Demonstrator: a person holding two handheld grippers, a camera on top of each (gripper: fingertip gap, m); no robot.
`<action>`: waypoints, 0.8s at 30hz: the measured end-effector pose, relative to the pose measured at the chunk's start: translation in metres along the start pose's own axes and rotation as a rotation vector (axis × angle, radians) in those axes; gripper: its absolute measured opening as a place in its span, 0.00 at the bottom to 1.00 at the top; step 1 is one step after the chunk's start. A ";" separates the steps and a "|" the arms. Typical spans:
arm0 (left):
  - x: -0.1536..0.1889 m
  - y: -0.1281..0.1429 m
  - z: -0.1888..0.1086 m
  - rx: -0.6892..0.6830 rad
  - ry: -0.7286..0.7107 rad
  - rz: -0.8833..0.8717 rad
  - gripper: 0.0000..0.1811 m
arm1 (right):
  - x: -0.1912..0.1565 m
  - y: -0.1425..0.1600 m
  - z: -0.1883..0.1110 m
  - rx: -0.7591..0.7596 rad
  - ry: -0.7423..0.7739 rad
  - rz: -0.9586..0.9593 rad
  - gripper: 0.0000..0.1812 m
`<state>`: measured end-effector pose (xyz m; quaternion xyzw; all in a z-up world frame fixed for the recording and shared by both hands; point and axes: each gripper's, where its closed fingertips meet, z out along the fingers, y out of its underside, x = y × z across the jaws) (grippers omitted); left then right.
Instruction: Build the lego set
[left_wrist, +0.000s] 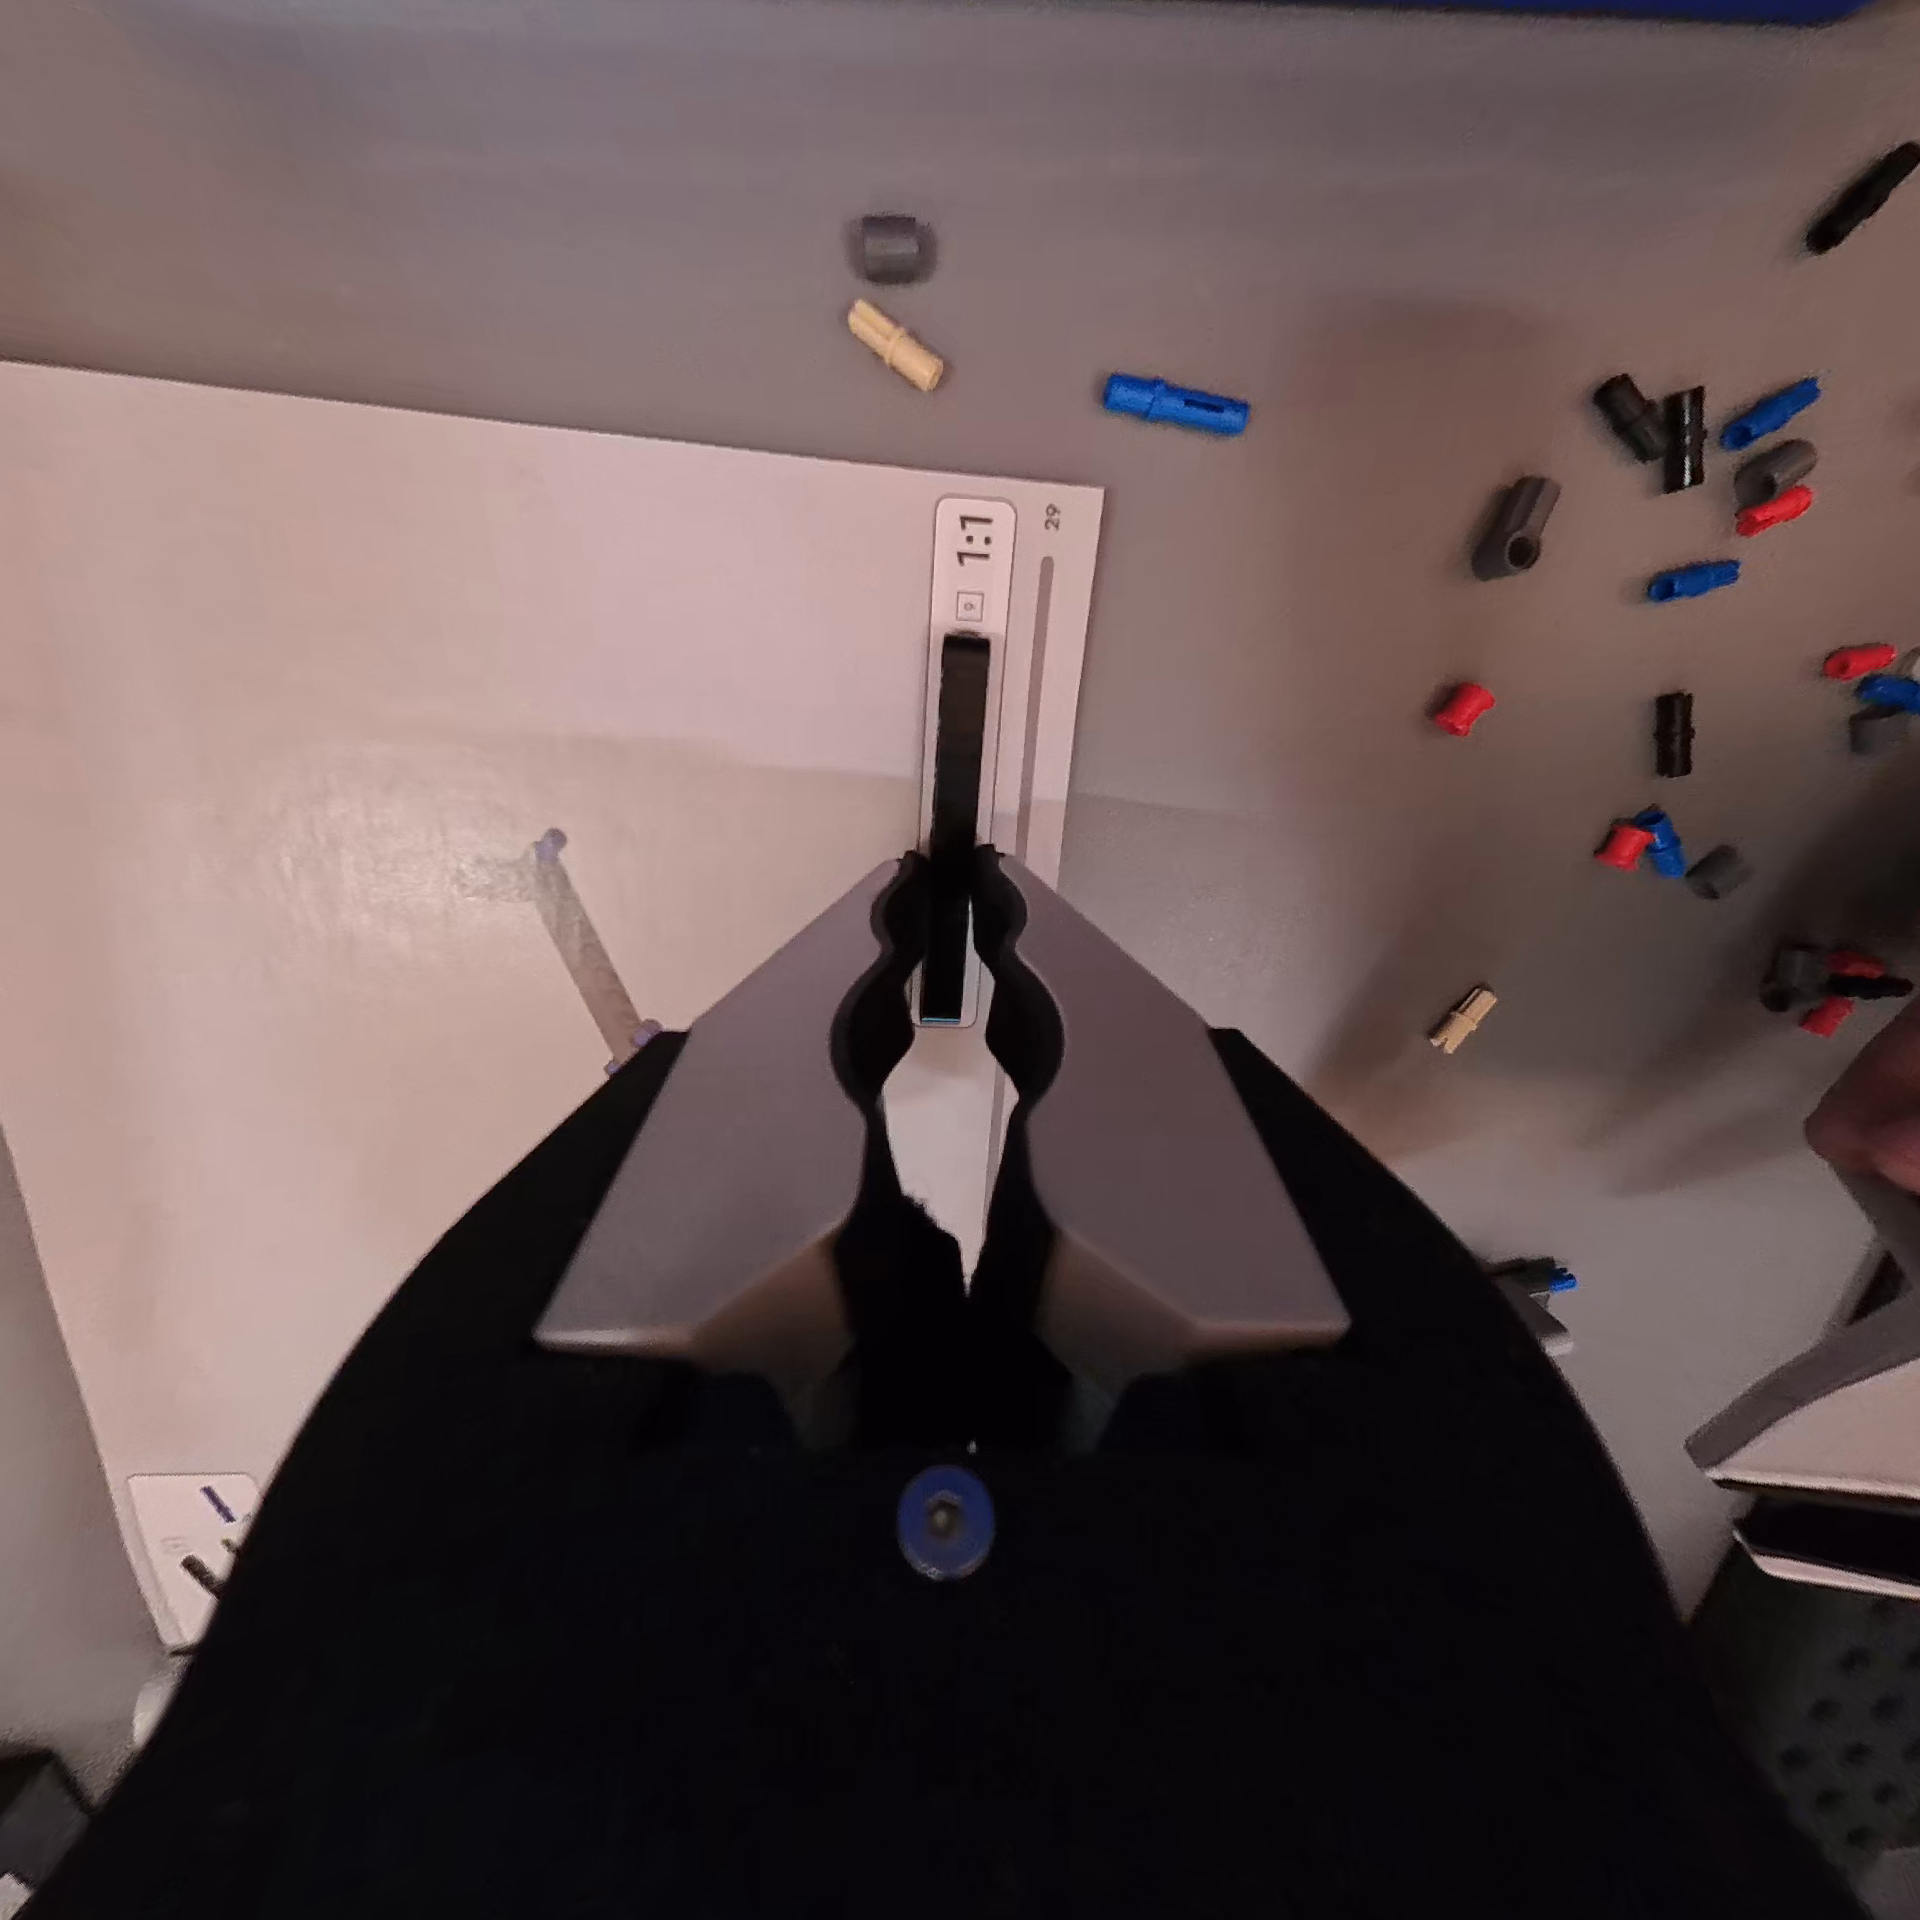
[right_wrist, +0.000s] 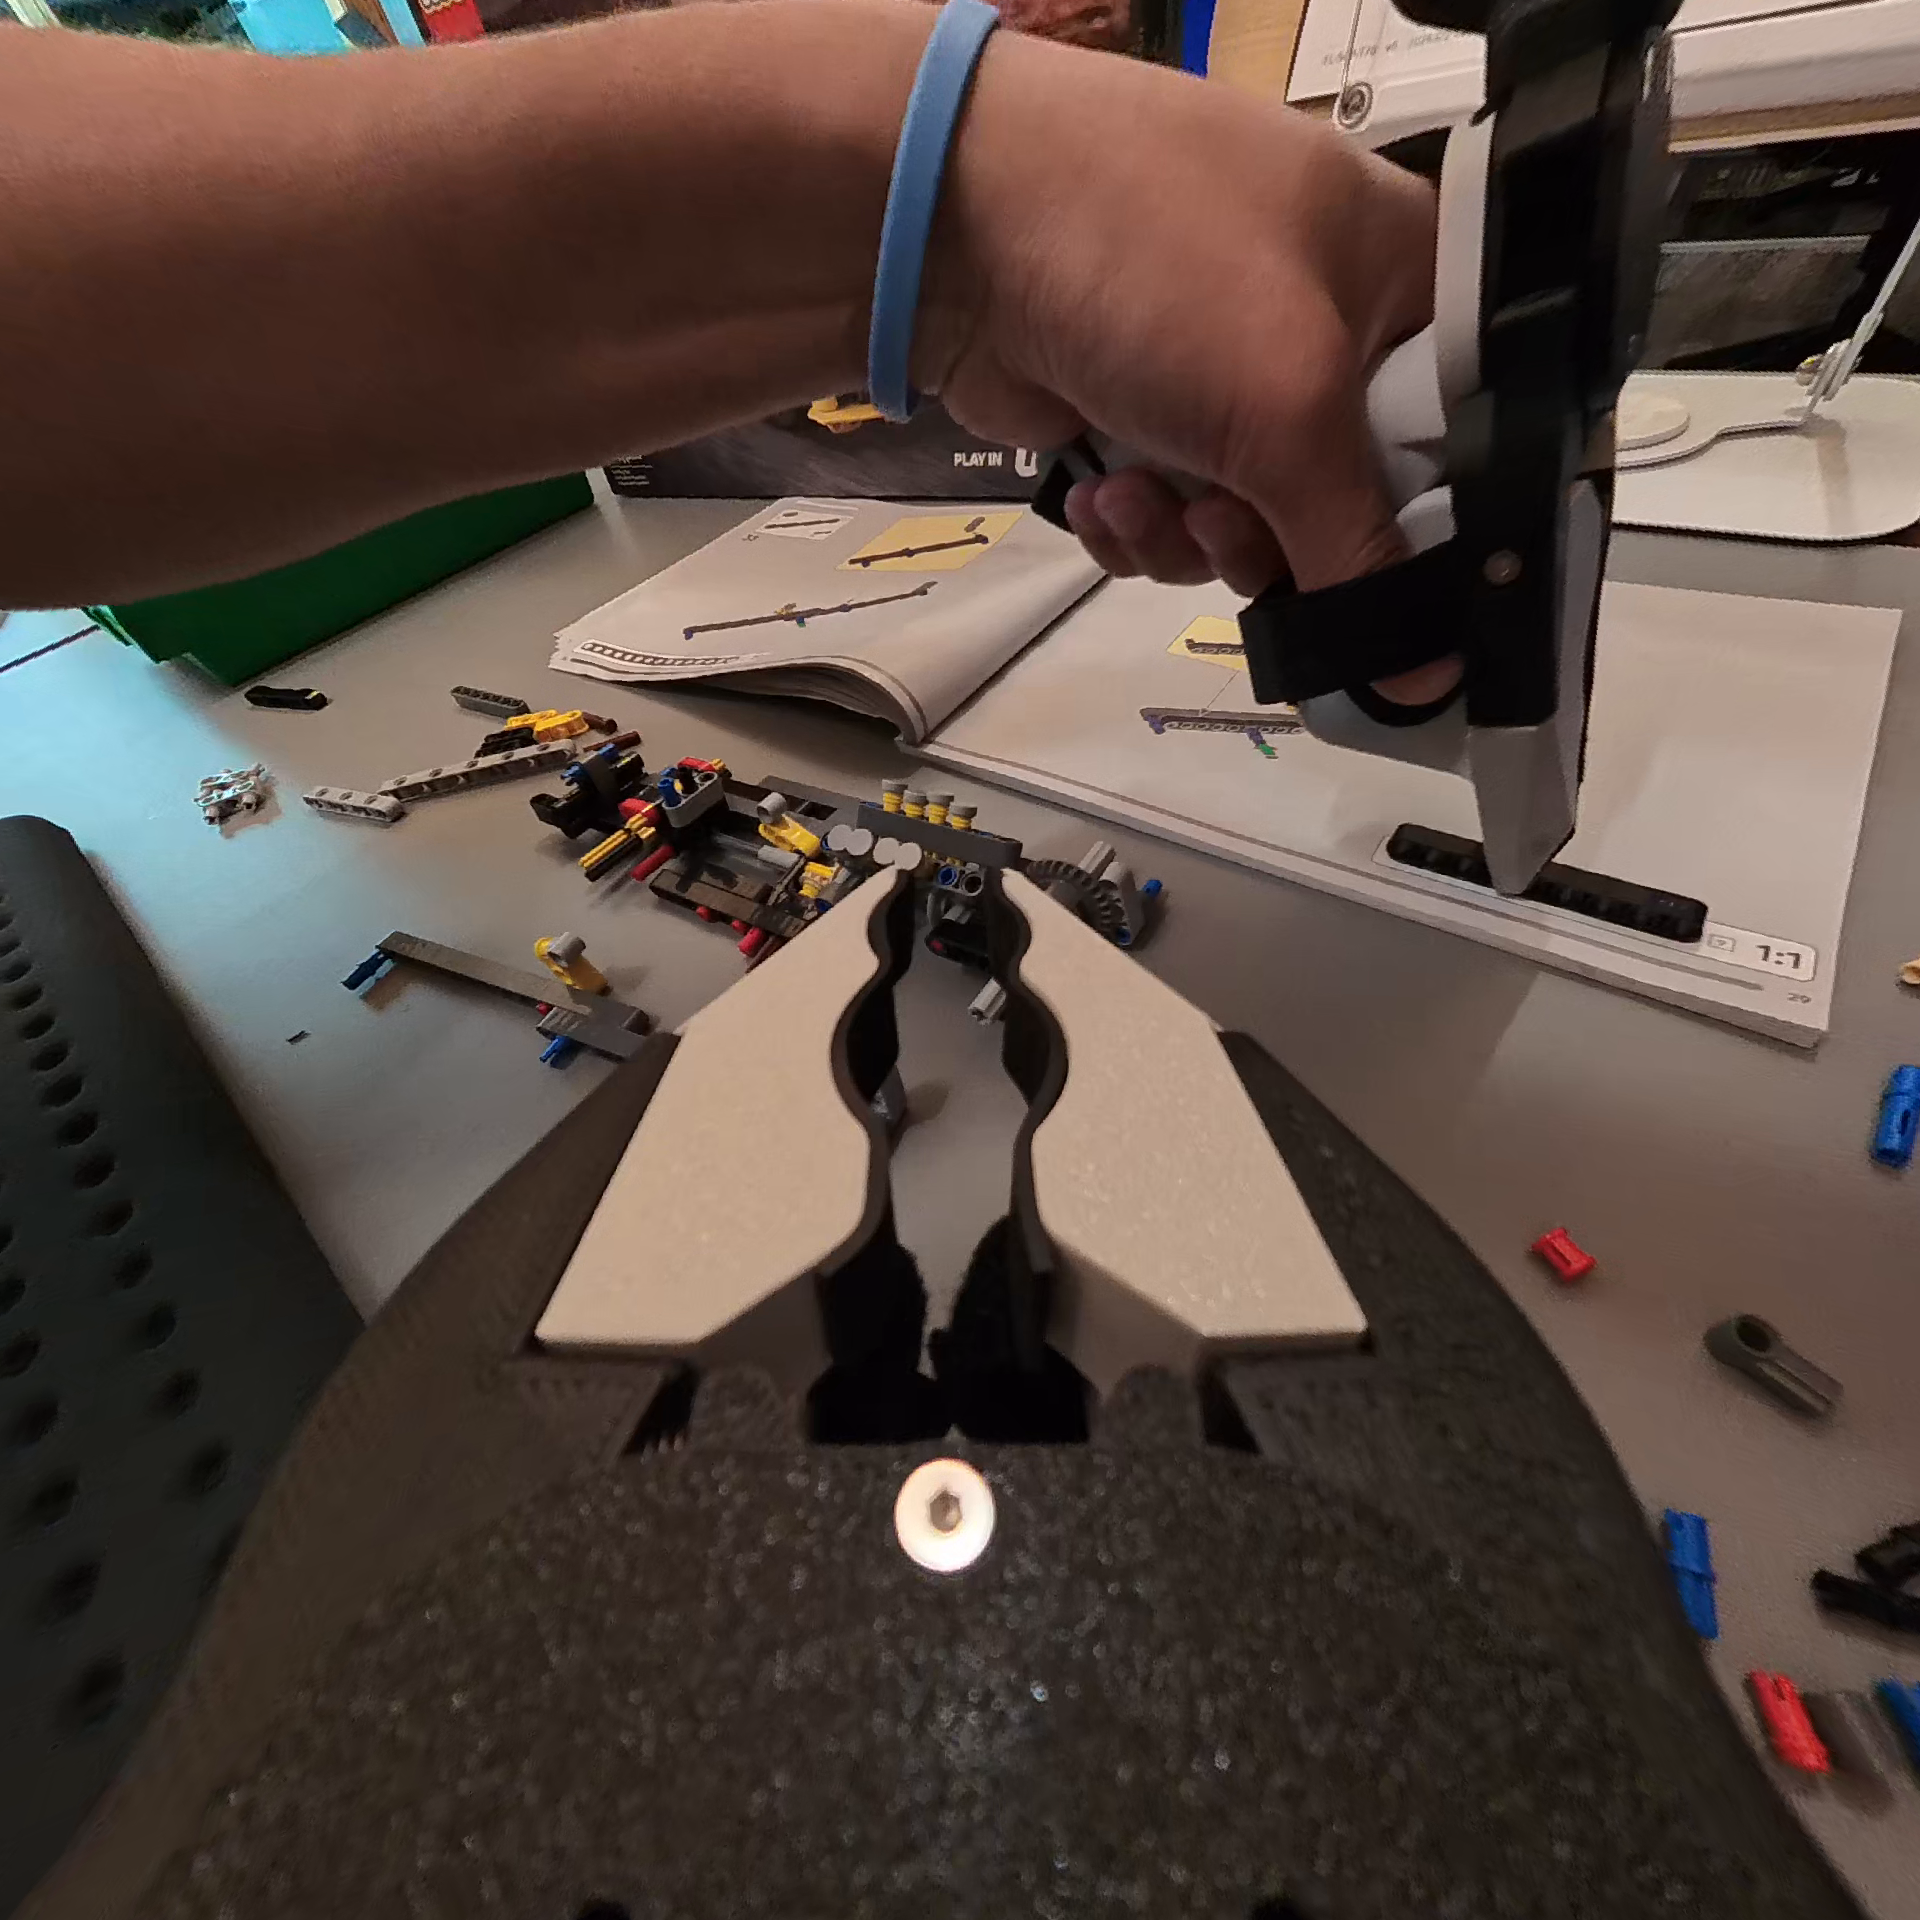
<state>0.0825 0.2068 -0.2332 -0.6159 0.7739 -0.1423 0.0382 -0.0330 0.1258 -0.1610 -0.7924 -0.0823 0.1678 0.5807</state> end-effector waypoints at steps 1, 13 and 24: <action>0.000 0.000 0.000 0.001 0.000 -0.001 0.03 | 0.000 0.000 0.000 -0.002 0.000 -0.001 0.06; 0.020 0.018 -0.033 0.090 0.055 -0.031 0.04 | 0.008 -0.009 -0.007 0.057 0.034 0.017 0.06; 0.184 0.212 -0.070 0.259 -0.008 -0.283 0.04 | 0.015 -0.010 -0.007 0.076 0.017 0.092 0.06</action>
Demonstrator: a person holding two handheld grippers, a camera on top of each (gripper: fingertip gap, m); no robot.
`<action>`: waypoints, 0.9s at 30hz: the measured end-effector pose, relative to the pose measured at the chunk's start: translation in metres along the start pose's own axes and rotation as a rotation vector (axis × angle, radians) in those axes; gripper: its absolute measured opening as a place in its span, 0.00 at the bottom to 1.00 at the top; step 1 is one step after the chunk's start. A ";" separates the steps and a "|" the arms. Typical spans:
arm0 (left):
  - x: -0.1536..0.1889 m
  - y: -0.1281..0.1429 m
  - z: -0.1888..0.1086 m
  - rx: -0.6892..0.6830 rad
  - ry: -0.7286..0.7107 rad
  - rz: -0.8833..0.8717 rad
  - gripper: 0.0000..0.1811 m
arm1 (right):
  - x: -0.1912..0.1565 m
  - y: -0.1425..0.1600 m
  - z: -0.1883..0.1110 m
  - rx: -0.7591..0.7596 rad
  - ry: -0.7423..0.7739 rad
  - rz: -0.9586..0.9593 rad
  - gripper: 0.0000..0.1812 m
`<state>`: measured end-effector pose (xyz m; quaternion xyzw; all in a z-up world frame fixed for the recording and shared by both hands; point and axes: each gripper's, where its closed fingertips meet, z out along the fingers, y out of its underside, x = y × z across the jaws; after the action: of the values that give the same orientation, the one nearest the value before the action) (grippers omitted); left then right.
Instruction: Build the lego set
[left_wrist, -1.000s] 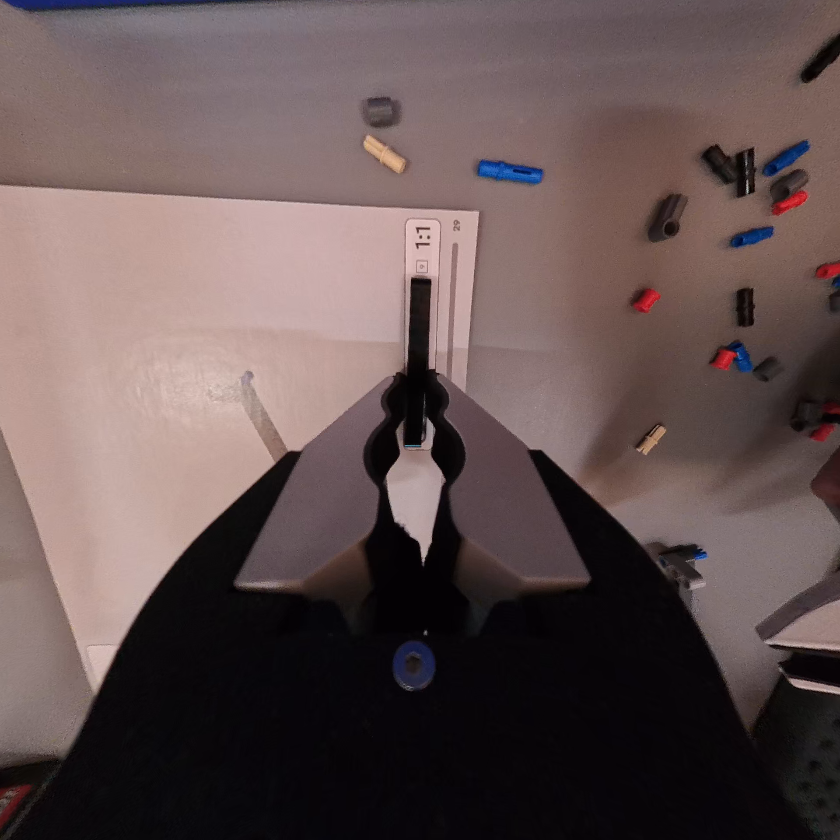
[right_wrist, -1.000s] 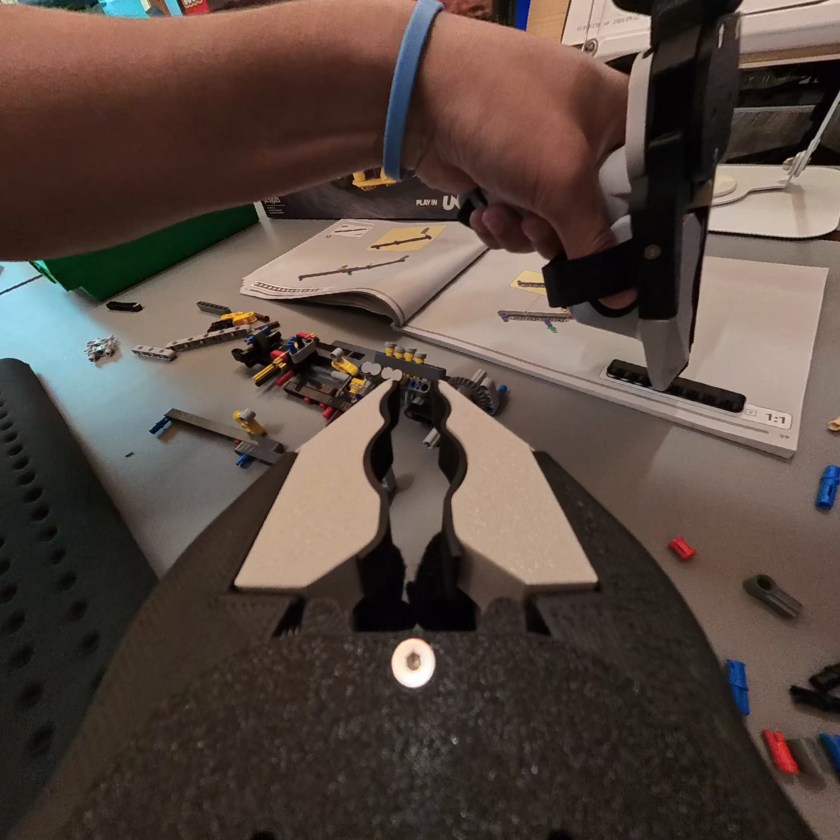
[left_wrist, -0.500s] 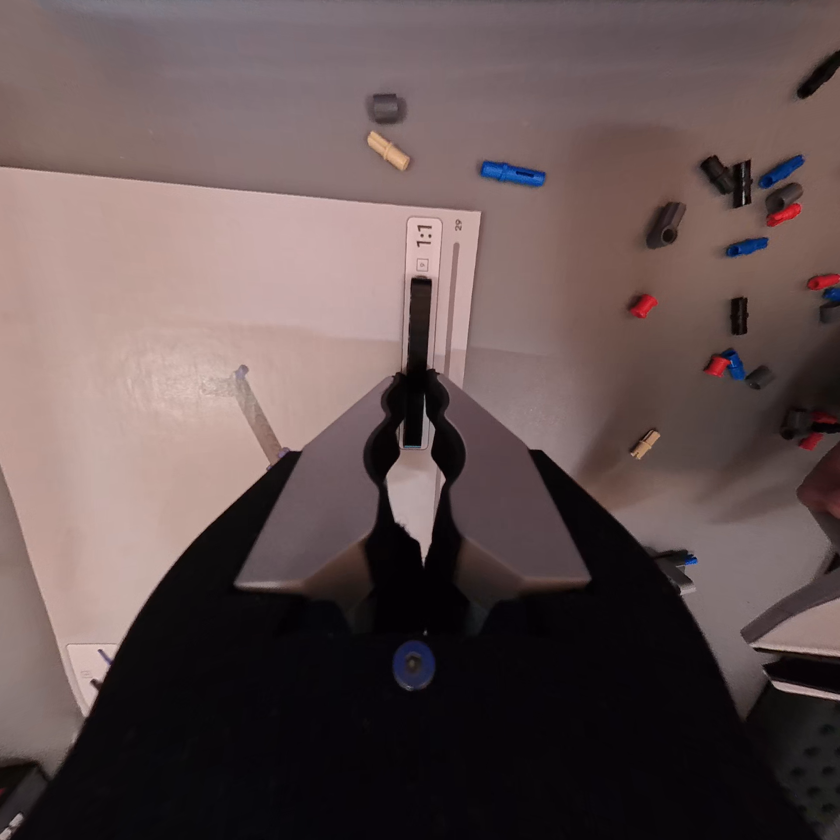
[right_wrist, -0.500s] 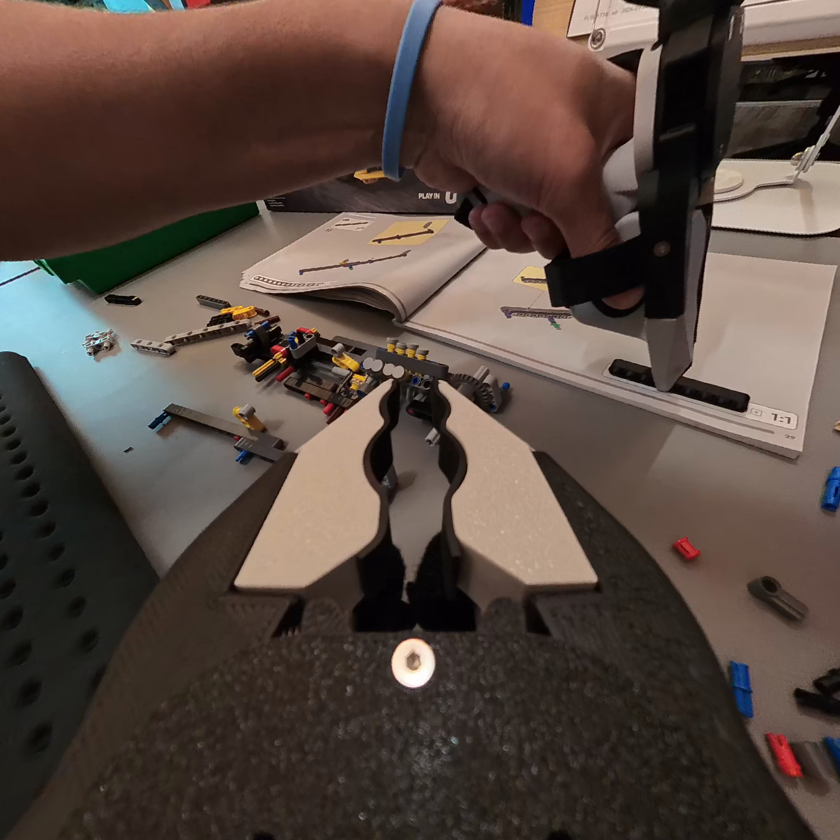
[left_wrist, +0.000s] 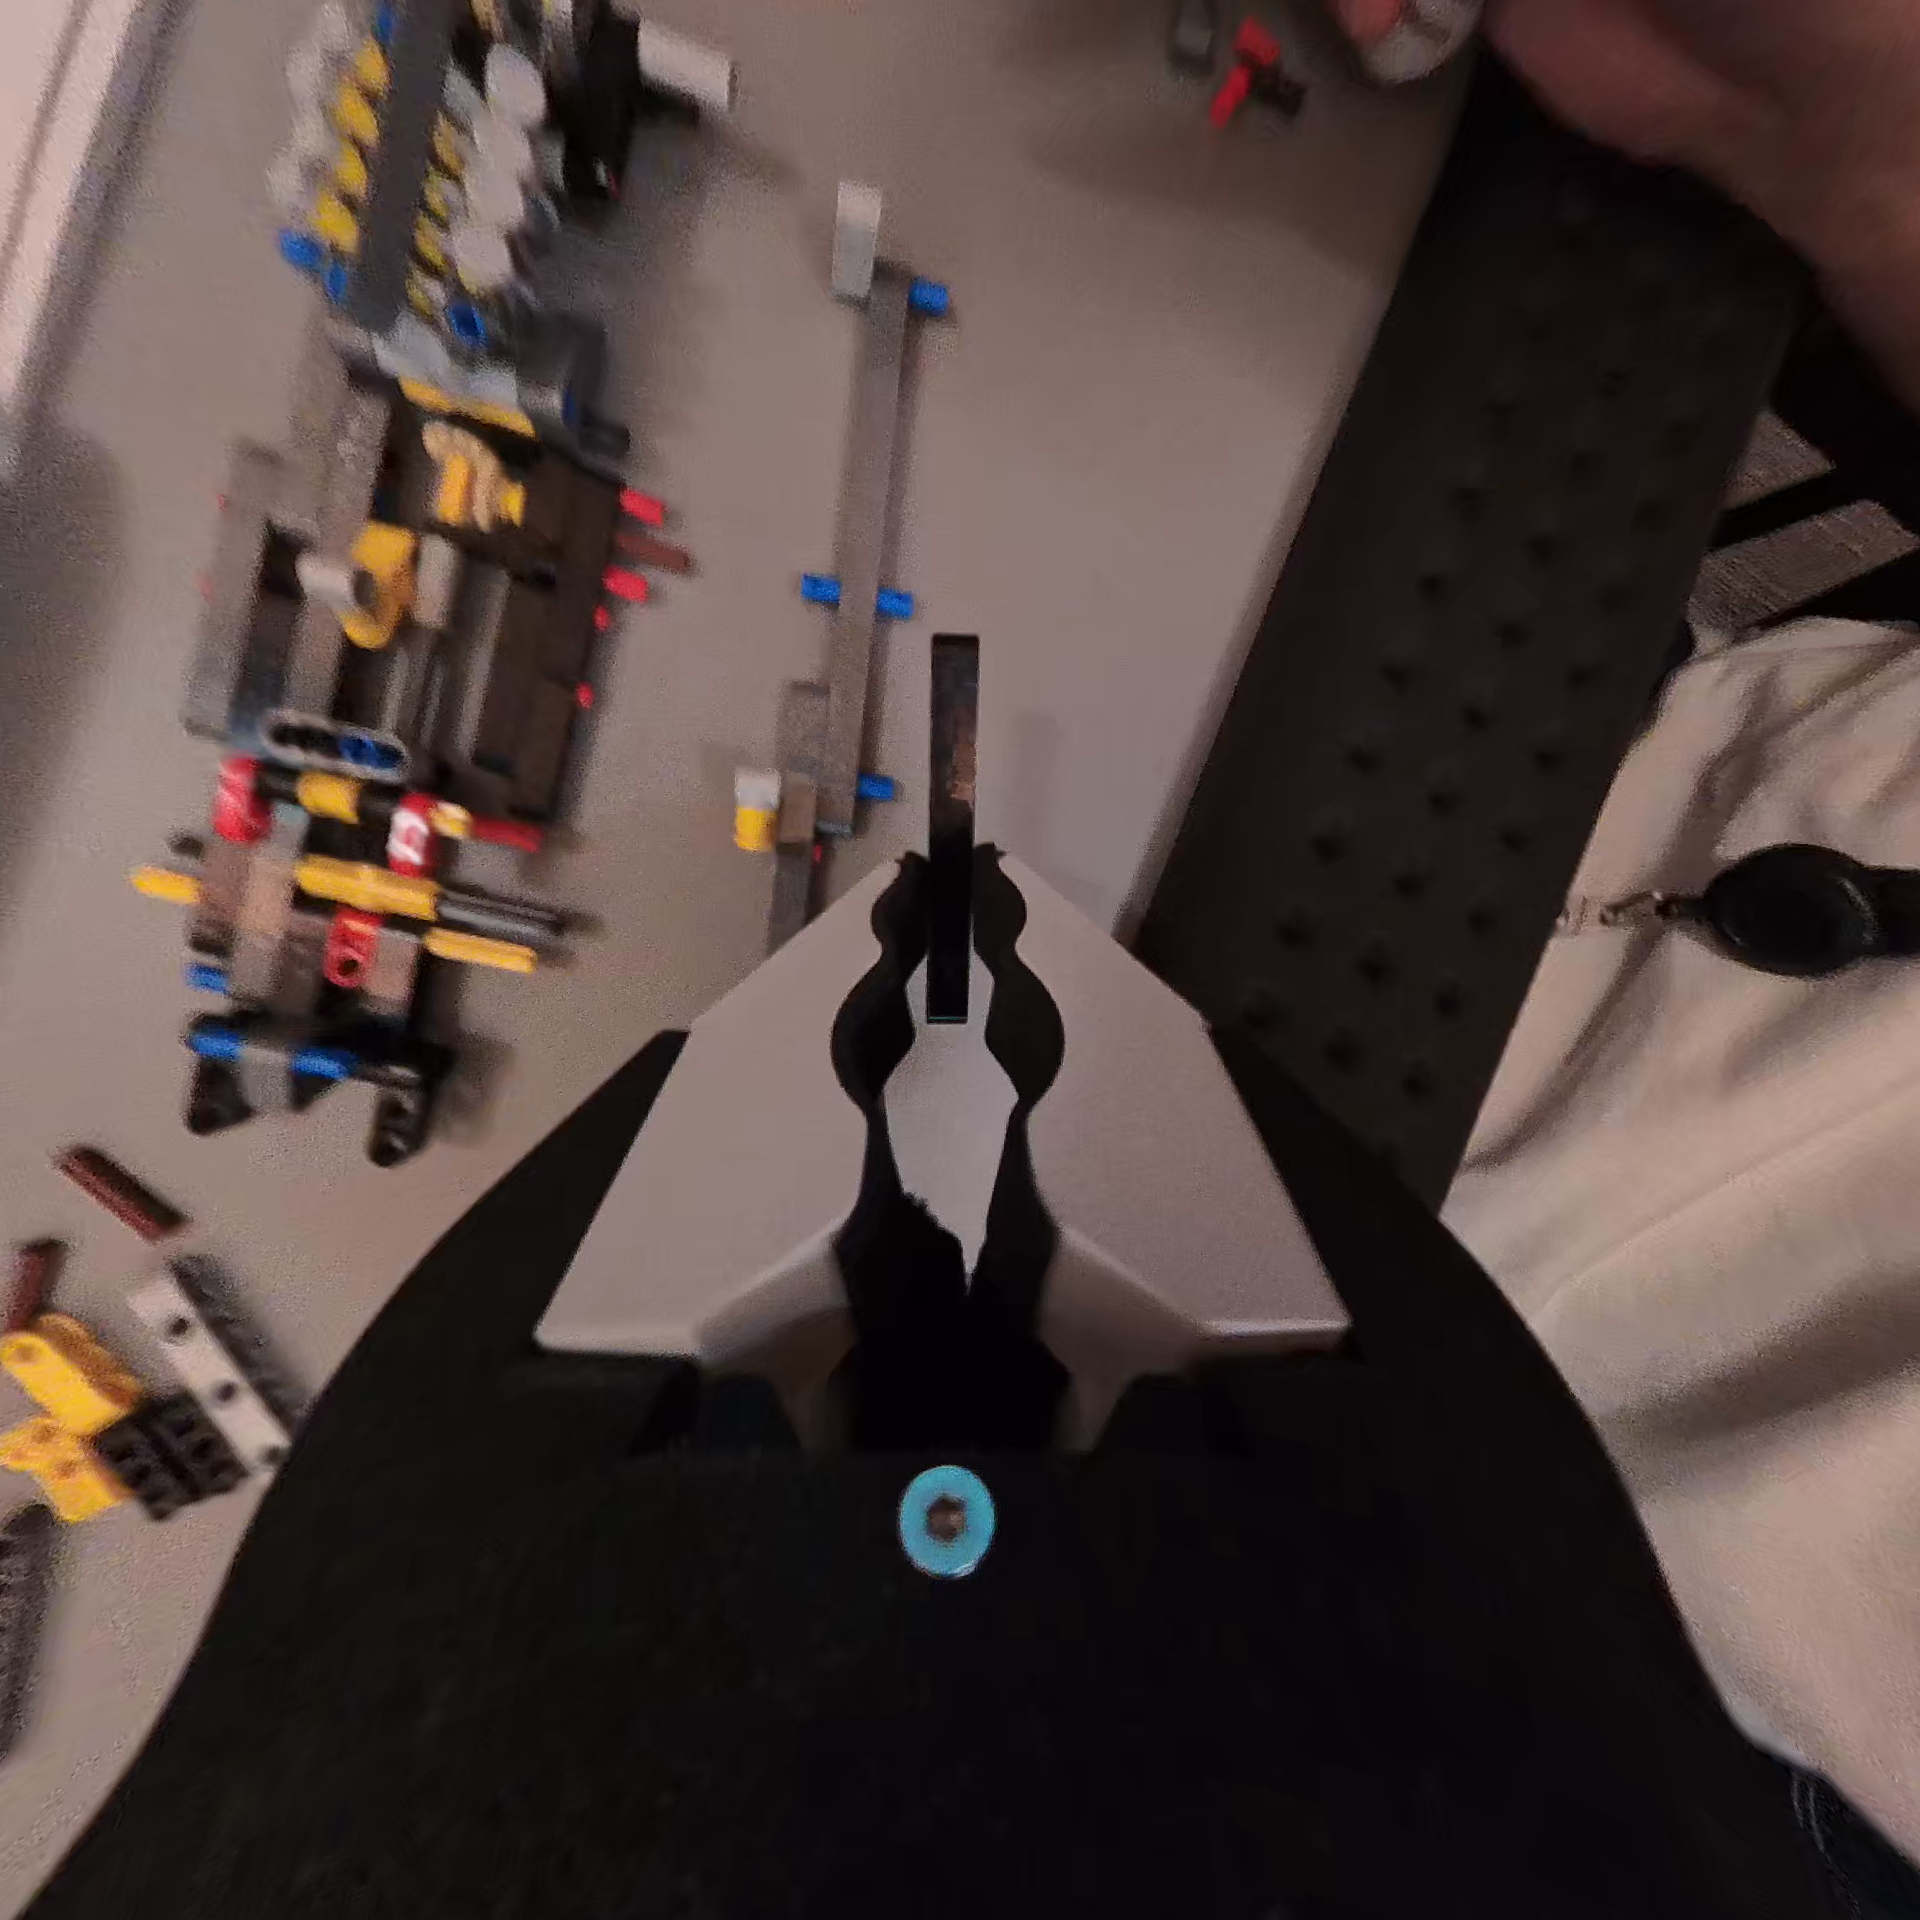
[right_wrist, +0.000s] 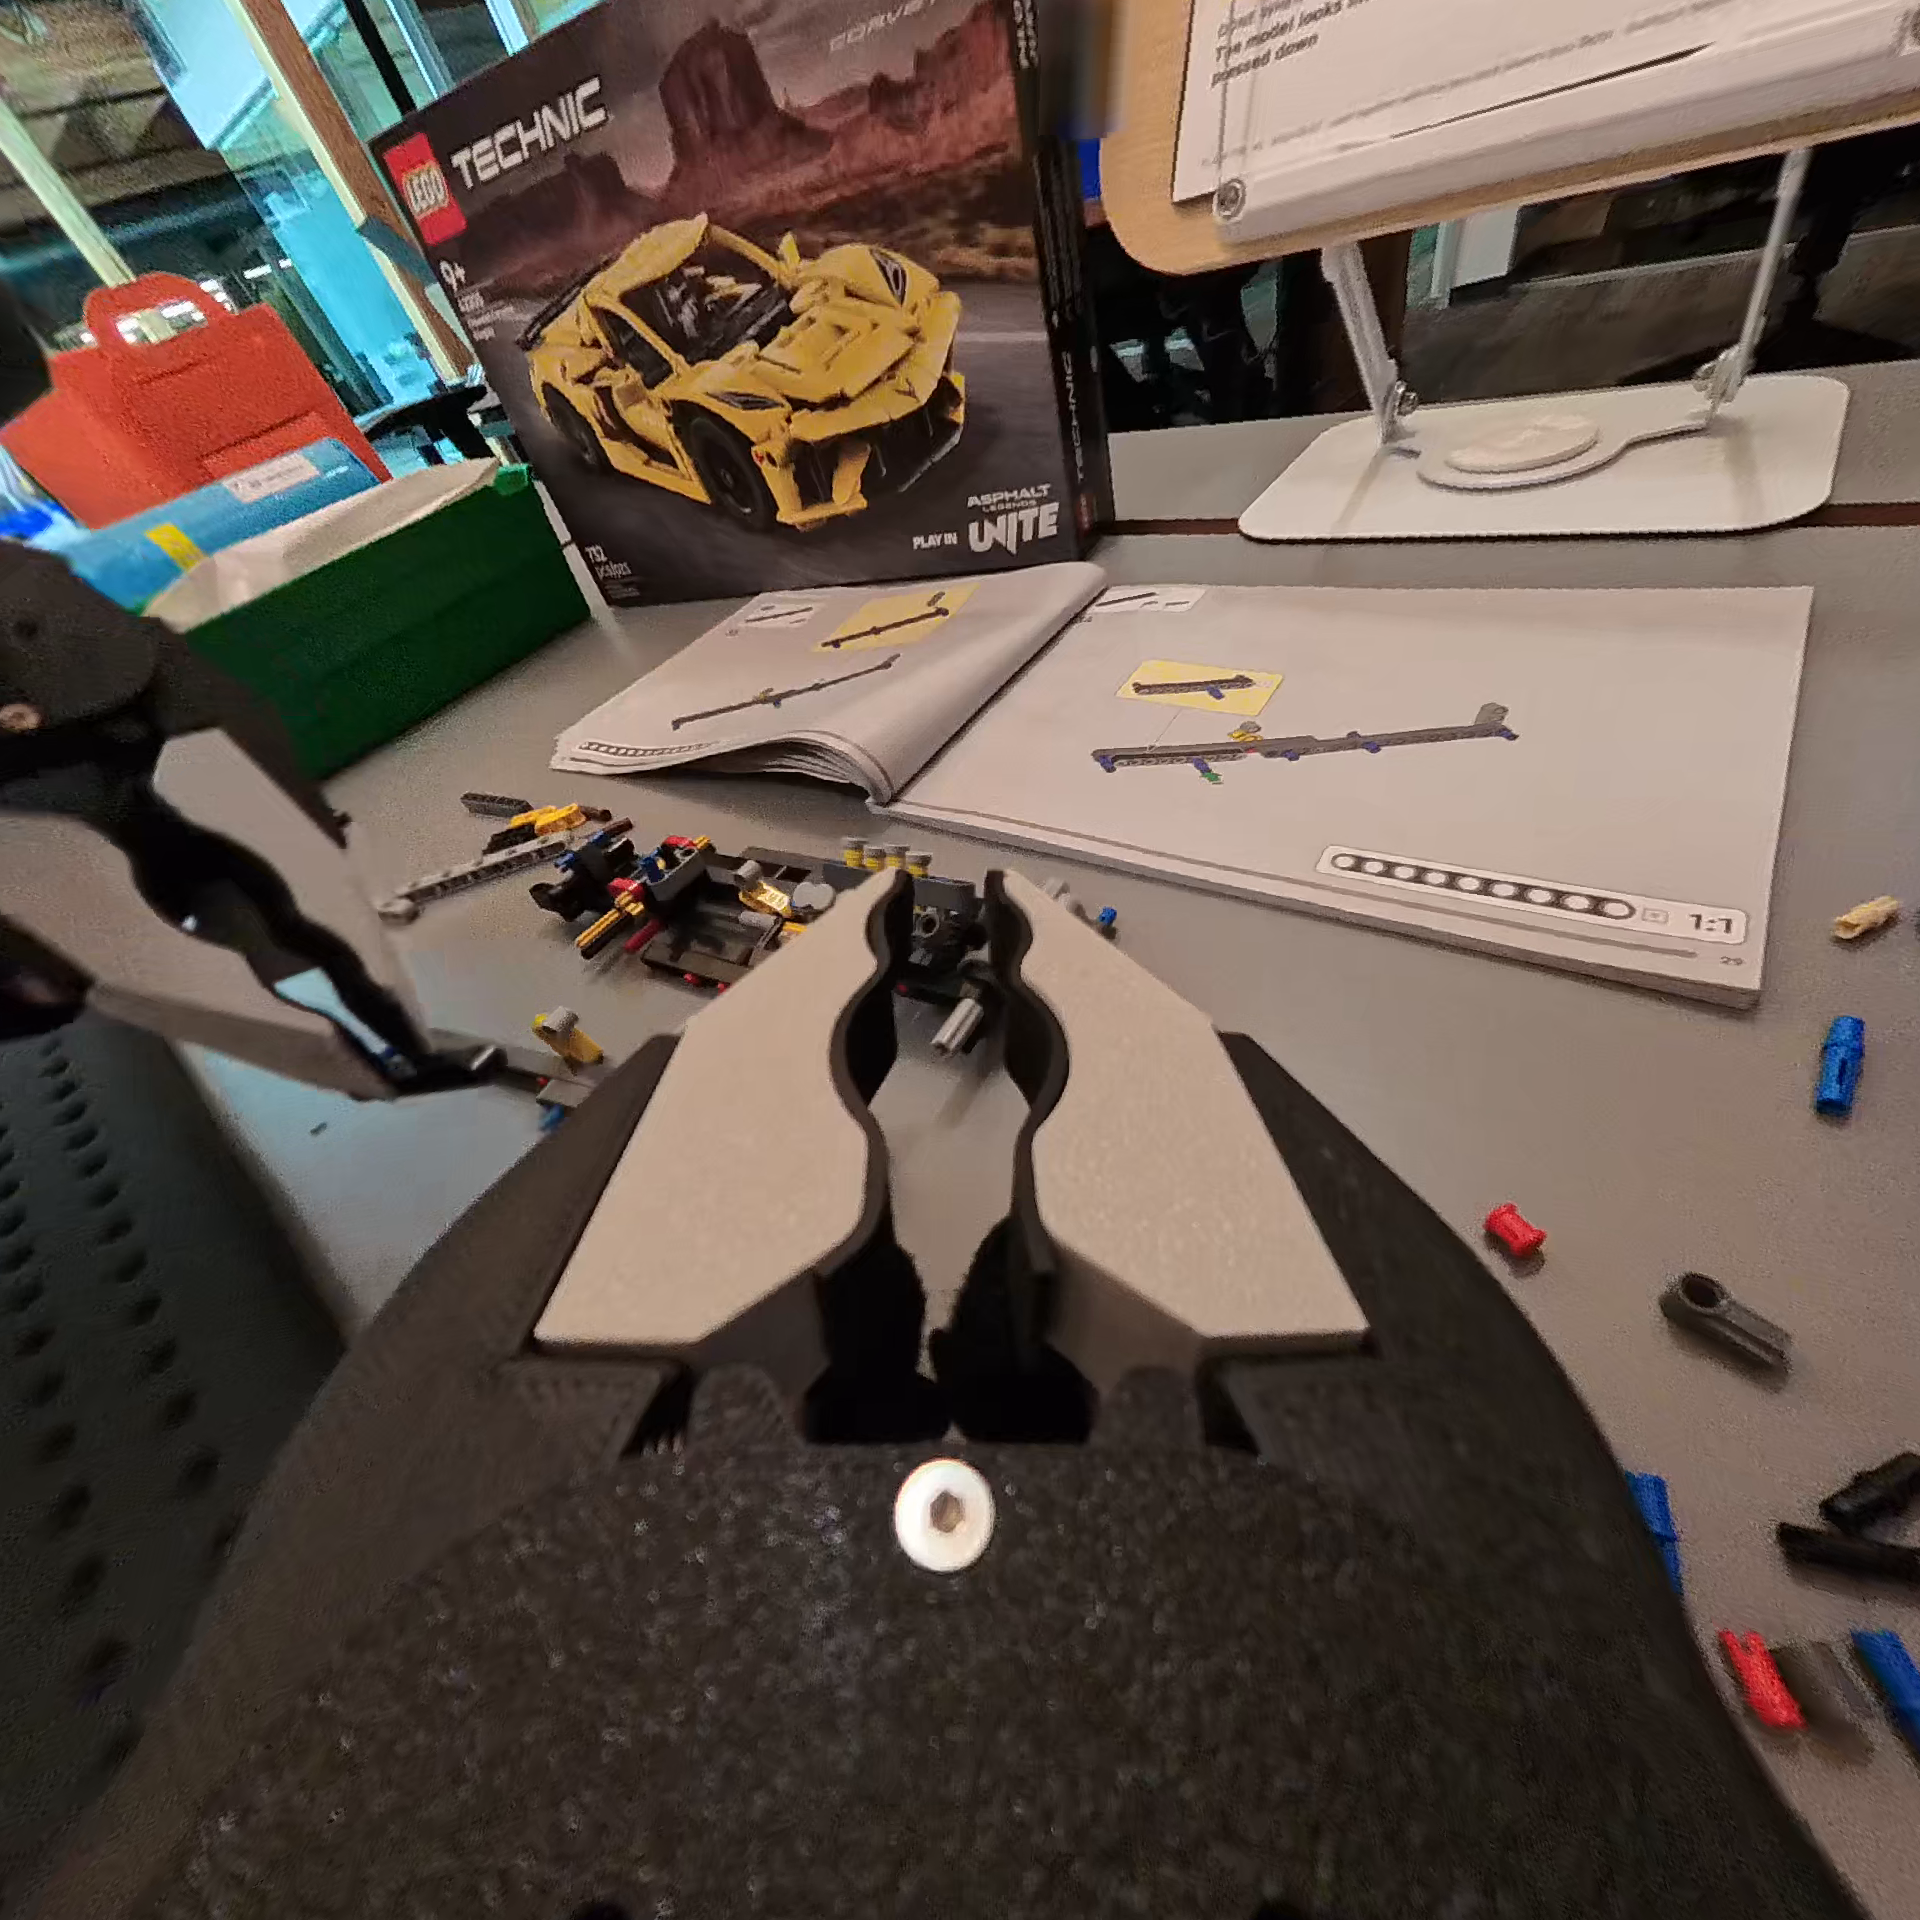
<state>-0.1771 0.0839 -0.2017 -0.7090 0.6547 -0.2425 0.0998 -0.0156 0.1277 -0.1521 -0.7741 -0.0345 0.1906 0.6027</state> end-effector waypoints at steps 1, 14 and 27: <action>0.002 0.006 0.005 0.005 -0.018 -0.016 0.04 | -0.001 0.001 0.001 -0.007 0.002 -0.014 0.06; 0.016 0.004 0.039 -0.034 0.019 0.150 0.04 | -0.004 0.008 0.004 -0.044 0.014 -0.066 0.06; 0.030 -0.023 0.031 0.175 0.106 0.060 0.13 | -0.004 0.008 0.004 -0.040 -0.005 -0.035 0.06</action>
<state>-0.1417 0.0519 -0.2118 -0.6639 0.6563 -0.3325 0.1338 -0.0224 0.1278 -0.1591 -0.7848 -0.0535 0.1813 0.5902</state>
